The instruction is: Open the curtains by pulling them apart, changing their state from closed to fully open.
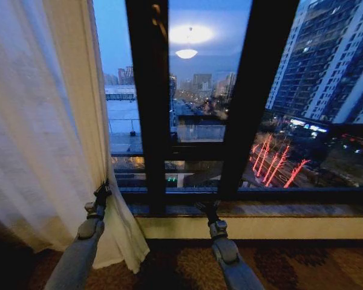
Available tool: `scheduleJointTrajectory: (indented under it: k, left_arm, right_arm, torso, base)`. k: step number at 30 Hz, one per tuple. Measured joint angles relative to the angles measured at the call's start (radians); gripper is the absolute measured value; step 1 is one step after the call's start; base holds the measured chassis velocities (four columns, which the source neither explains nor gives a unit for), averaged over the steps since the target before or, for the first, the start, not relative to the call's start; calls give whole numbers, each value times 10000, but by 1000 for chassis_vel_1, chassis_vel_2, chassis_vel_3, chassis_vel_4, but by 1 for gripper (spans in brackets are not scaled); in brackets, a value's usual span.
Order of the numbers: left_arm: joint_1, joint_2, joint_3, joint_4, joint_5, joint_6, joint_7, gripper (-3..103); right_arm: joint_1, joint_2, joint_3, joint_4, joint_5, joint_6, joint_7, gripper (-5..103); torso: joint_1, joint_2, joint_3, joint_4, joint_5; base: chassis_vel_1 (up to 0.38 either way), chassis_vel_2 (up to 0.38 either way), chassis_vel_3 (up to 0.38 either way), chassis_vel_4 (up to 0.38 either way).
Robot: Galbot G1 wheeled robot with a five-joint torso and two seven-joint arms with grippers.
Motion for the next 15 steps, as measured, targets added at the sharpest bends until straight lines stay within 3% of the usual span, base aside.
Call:
scheduleJointTrajectory:
  k: [15]
  left_arm:
    - [33,8,-9,-85,-5,-2,-17,0]
  right_arm:
    - [-1,0,0,0,0,0,0,100]
  torso:
    - [-1,0,0,0,3]
  base:
    - [358,345,-350,-352]
